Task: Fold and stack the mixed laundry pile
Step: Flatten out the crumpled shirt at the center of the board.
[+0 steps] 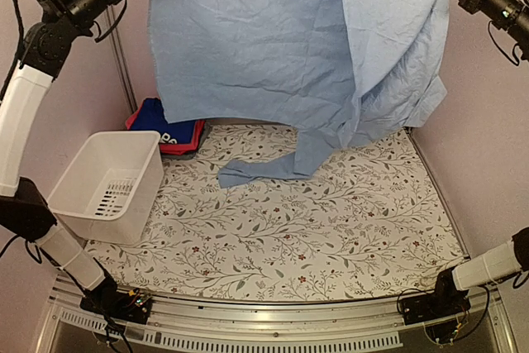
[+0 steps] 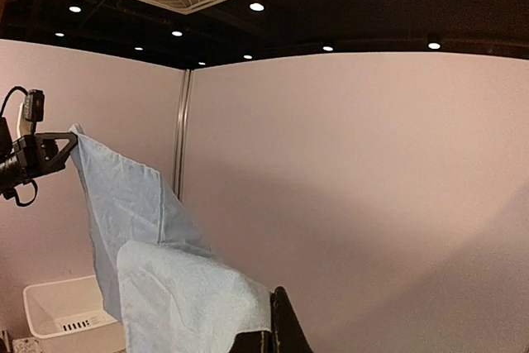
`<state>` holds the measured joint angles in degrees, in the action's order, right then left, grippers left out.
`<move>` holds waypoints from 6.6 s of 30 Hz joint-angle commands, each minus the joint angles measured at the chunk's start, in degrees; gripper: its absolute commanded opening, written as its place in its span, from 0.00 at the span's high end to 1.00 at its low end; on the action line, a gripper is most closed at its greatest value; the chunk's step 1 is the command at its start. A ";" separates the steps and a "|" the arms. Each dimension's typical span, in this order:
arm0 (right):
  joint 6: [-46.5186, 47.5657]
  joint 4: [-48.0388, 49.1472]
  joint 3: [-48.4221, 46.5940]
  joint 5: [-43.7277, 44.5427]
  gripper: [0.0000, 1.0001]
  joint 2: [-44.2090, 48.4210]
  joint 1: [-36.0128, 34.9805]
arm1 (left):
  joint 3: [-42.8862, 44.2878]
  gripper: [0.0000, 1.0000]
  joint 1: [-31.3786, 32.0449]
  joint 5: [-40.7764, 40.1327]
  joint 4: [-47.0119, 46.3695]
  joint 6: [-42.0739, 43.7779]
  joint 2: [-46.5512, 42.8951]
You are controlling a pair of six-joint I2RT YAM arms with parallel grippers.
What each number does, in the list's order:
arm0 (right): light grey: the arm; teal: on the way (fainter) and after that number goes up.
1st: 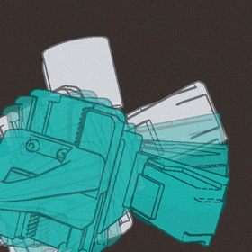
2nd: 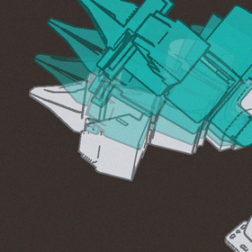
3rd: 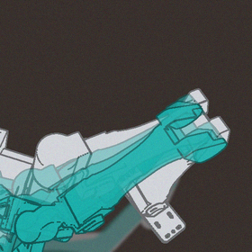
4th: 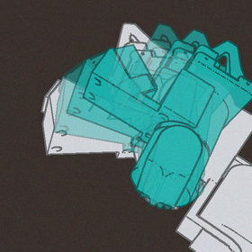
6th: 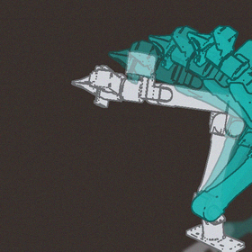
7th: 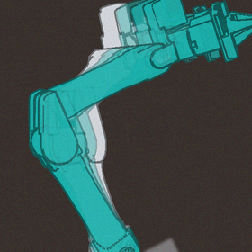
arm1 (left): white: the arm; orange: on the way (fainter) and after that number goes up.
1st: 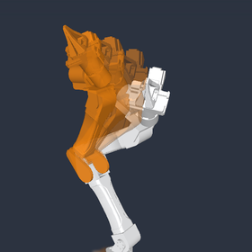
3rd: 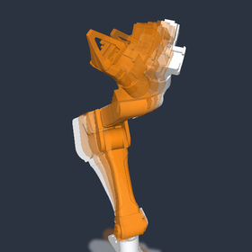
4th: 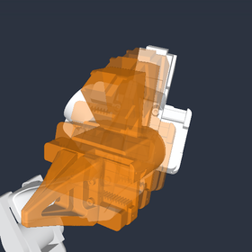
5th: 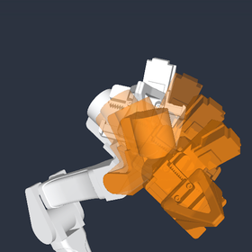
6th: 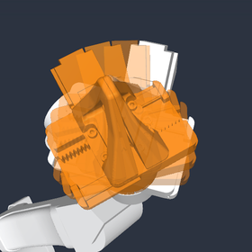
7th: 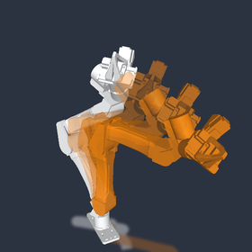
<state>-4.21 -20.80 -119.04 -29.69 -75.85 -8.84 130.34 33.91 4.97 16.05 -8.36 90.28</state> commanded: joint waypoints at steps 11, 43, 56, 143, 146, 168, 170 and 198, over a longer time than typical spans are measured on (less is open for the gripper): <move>-1.88 0.22 -4.10 7.80 1.00 4.41 0.09 | -2.83 1.00 5.36 -9.12 -4.61 6.29 -6.01; 1.69 -14.27 0.44 30.69 0.01 -47.27 5.83 | -12.42 0.09 -18.50 -9.56 8.73 -12.32 31.55; -4.05 -13.64 22.85 2.84 0.13 -40.95 7.08 | -34.79 0.09 -8.26 6.42 5.50 -6.19 25.30; -11.16 -1.57 54.13 -14.42 1.00 -31.44 8.47 | -52.92 0.21 -8.75 8.65 9.52 -8.46 28.18; -12.74 0.51 52.76 -17.13 1.00 -27.66 8.40 | -52.62 0.21 -8.82 8.74 9.66 -8.48 28.27; -42.40 27.41 1.07 -20.91 0.03 -66.53 7.17 | -46.65 0.18 -10.12 7.67 9.54 -10.96 27.22; -35.97 20.39 5.49 -17.78 0.03 -61.82 8.33 | -46.39 0.18 -9.97 8.11 8.63 -10.62 26.28; -18.20 0.42 55.79 -5.15 0.13 -39.95 6.61 | -53.70 0.23 -9.01 6.57 13.13 -6.63 28.73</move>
<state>-19.55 -13.67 -74.72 -38.26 -119.35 -0.82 82.59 24.99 14.09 23.40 -15.70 121.36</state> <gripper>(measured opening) 0.869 0.776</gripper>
